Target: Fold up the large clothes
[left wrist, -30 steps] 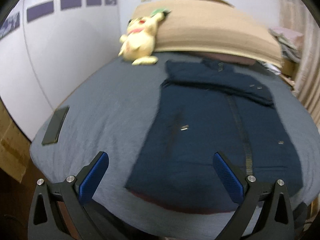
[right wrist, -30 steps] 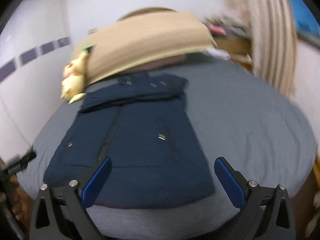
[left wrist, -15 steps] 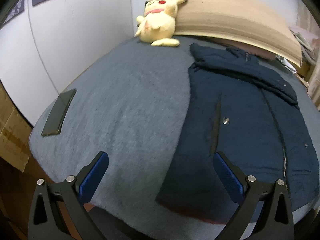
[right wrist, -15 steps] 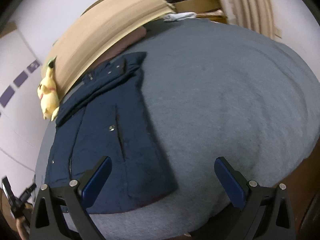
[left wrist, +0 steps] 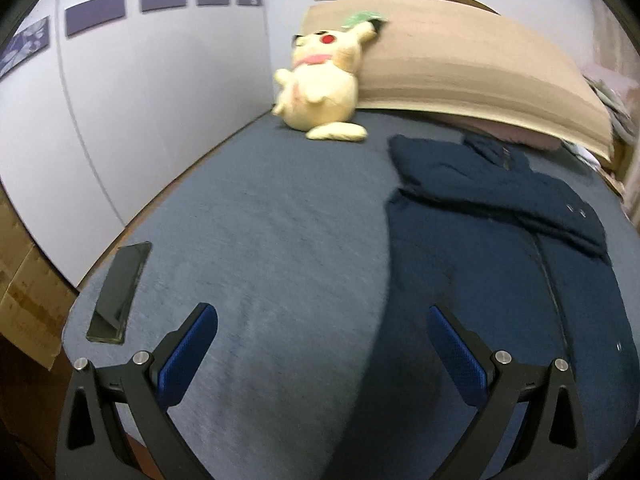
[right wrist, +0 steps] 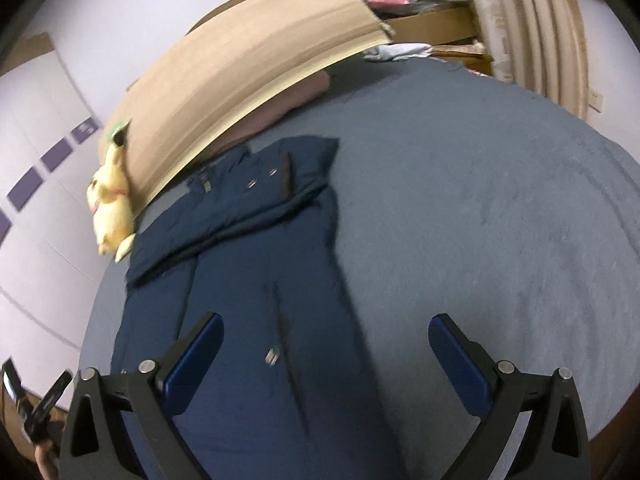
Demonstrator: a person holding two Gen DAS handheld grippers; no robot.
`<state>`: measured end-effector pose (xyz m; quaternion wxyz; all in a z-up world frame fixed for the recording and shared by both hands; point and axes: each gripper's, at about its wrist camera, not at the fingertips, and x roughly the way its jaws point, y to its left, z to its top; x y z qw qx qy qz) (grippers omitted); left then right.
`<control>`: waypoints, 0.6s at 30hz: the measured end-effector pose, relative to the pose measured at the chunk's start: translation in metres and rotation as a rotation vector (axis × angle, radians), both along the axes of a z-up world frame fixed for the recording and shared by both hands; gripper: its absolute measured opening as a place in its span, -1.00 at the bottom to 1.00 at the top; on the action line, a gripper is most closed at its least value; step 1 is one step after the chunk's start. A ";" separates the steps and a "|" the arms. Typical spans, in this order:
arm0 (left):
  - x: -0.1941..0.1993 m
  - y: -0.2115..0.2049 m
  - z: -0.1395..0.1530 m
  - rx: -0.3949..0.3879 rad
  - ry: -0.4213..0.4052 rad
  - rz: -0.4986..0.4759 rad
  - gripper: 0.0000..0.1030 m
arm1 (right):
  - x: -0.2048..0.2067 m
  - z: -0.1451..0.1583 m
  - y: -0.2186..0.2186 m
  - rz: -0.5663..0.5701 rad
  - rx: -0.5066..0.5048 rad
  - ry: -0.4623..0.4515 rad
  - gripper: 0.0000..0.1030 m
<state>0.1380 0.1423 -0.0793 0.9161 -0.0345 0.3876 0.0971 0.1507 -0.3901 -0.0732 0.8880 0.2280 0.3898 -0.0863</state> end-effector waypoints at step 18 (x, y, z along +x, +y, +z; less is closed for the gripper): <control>0.128 0.103 -0.062 0.042 0.034 0.326 1.00 | 0.081 -0.079 -0.201 -0.545 -0.522 0.280 1.00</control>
